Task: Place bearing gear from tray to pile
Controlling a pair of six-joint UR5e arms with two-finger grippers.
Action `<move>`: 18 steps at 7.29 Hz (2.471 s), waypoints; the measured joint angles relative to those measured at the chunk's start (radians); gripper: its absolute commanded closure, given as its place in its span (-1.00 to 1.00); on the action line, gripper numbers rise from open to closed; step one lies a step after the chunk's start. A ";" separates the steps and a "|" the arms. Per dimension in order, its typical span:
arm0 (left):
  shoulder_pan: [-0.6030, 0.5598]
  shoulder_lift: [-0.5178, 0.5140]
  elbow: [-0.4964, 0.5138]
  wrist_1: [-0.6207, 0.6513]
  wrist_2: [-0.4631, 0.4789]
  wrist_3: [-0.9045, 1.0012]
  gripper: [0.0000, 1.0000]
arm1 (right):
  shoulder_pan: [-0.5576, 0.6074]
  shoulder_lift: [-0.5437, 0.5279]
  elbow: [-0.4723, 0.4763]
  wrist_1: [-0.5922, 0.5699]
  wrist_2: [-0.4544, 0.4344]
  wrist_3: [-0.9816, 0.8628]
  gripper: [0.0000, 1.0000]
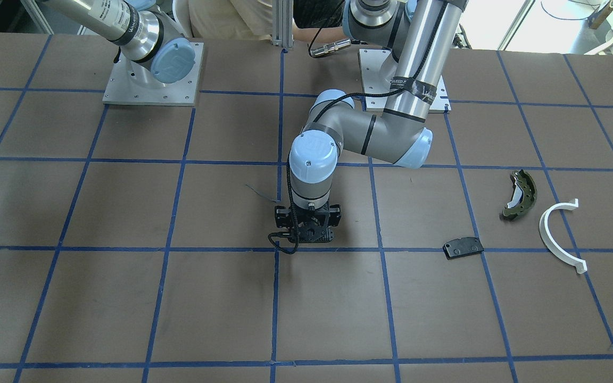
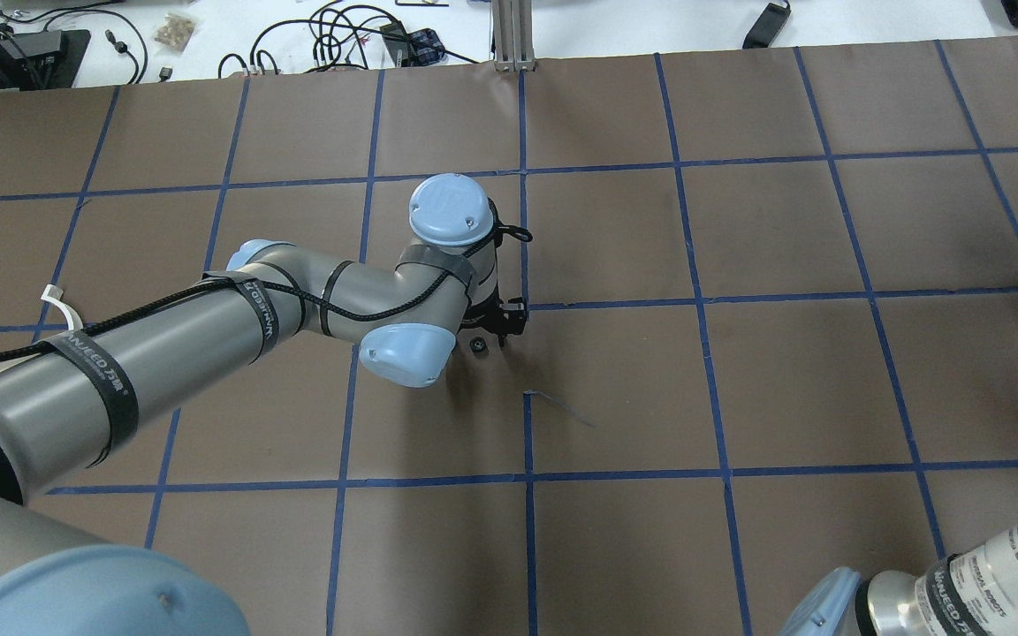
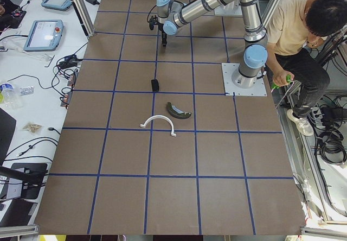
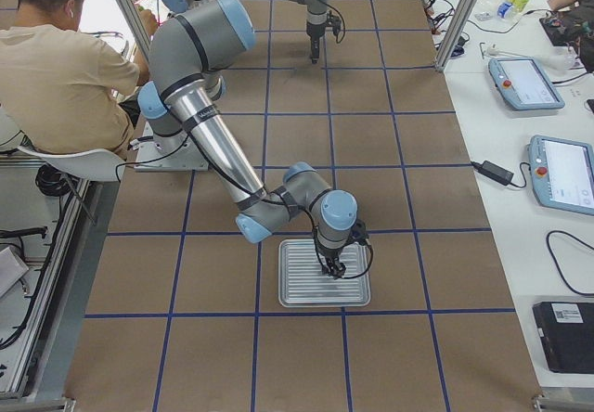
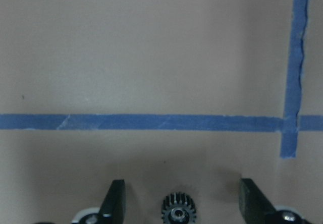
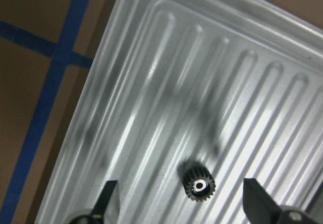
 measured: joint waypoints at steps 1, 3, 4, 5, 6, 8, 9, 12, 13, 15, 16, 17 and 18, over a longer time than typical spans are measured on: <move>0.000 0.001 0.000 0.002 0.000 -0.001 1.00 | -0.001 0.012 0.000 -0.012 0.000 0.000 -0.33; 0.001 0.004 0.002 0.002 -0.001 -0.001 1.00 | -0.002 0.021 0.000 -0.018 0.000 0.003 0.15; 0.001 0.005 0.003 0.002 -0.001 0.000 1.00 | -0.002 0.021 0.000 -0.019 0.000 0.006 0.55; 0.005 0.012 0.006 -0.011 -0.003 0.001 1.00 | -0.002 0.021 0.001 -0.019 0.000 0.009 0.79; 0.027 0.031 0.009 -0.055 -0.005 0.004 1.00 | -0.002 0.019 0.001 -0.018 0.000 0.011 0.97; 0.157 0.088 0.001 -0.161 -0.006 0.077 1.00 | -0.002 0.013 0.001 -0.013 -0.004 0.012 1.00; 0.250 0.115 -0.006 -0.204 -0.003 0.171 1.00 | -0.002 0.006 0.001 -0.009 -0.009 0.013 1.00; 0.560 0.199 -0.092 -0.262 0.050 0.596 1.00 | 0.016 -0.053 0.002 0.069 -0.009 0.041 1.00; 0.652 0.213 -0.110 -0.259 0.064 0.725 1.00 | 0.043 -0.088 0.003 0.125 -0.005 0.092 1.00; 0.754 0.211 -0.120 -0.221 0.073 0.888 1.00 | 0.153 -0.166 0.007 0.246 -0.002 0.254 1.00; 0.770 0.204 -0.118 -0.207 0.073 0.911 1.00 | 0.226 -0.196 0.010 0.284 0.008 0.352 1.00; 0.778 0.197 -0.119 -0.193 0.073 0.920 1.00 | 0.309 -0.214 0.014 0.308 0.037 0.478 1.00; 0.782 0.192 -0.119 -0.183 0.073 0.924 0.99 | 0.399 -0.222 0.018 0.327 0.076 0.623 1.00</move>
